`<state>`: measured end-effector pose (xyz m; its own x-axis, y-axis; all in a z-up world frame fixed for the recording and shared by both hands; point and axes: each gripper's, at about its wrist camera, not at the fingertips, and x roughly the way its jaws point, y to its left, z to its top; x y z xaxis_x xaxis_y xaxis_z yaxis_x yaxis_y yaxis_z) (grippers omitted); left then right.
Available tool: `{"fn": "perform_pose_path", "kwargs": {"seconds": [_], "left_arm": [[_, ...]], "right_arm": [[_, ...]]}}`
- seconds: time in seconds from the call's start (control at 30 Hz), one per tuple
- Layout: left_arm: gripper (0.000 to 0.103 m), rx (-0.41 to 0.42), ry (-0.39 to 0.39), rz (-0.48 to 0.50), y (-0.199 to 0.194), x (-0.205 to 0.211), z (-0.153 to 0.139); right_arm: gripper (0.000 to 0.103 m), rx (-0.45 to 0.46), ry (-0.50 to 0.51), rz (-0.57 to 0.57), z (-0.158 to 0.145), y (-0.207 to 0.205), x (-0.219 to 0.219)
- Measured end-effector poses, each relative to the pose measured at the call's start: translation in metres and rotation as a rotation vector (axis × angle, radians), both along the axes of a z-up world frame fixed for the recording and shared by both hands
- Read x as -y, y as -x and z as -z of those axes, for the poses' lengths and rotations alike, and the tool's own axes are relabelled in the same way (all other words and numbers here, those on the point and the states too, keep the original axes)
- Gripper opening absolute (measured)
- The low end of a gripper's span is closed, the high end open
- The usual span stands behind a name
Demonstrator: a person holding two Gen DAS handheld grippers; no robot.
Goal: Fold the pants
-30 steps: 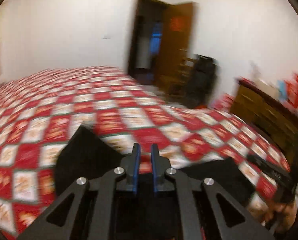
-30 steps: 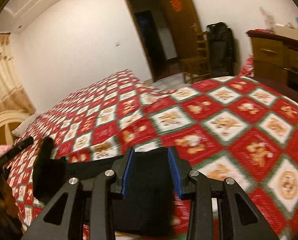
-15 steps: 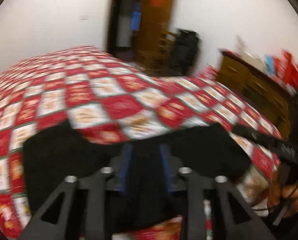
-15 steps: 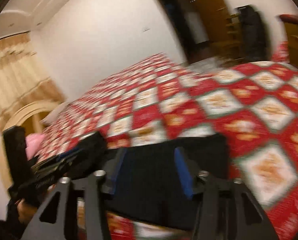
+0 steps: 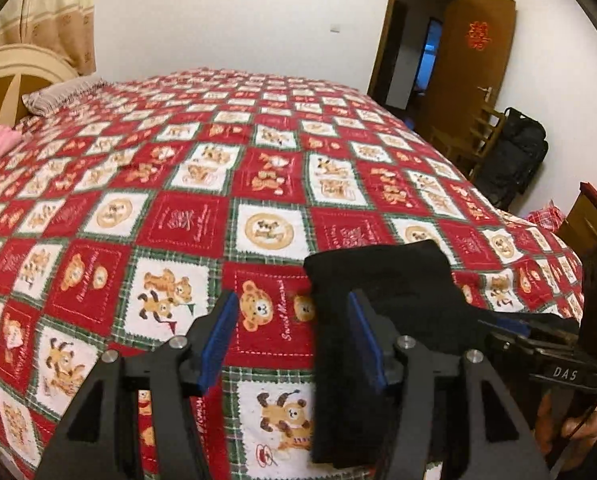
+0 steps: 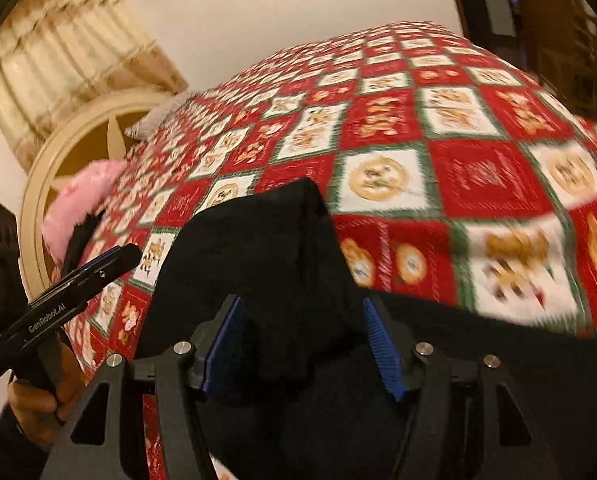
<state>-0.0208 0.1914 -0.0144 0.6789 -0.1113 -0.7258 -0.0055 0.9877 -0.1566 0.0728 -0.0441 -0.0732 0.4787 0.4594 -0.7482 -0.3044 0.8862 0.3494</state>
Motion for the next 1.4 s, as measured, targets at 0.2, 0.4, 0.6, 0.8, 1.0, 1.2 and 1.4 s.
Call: {"fn": "perform_pose_path", "kwargs": {"seconds": [0.2, 0.4, 0.6, 0.8, 1.0, 1.2, 1.4], "left_arm": [[0.059, 0.001, 0.001, 0.032, -0.004, 0.007, 0.002], [0.059, -0.007, 0.025, 0.003, -0.007, -0.003, 0.003], [0.059, 0.008, 0.019, -0.021, -0.005, -0.006, -0.005], [0.064, 0.045, 0.018, -0.005, -0.009, 0.003, -0.022], [0.067, 0.093, 0.01, 0.097, -0.013, 0.041, -0.035], [0.067, 0.077, -0.015, 0.216, -0.013, 0.092, -0.031], [0.067, 0.039, -0.088, 0.307, -0.005, 0.137, -0.012]], "right_arm": [[0.053, 0.052, 0.101, -0.084, 0.001, 0.003, -0.026], [0.022, 0.061, 0.136, -0.067, 0.006, 0.0, -0.029], [0.014, 0.154, 0.037, -0.098, -0.039, 0.027, -0.027], [0.014, 0.266, -0.058, 0.018, -0.108, 0.076, 0.026], [0.014, 0.251, -0.005, 0.245, -0.114, 0.132, 0.128], [0.014, 0.094, 0.027, 0.397, -0.056, 0.152, 0.186], [0.014, 0.084, 0.079, 0.409, -0.03, 0.16, 0.198]]}}
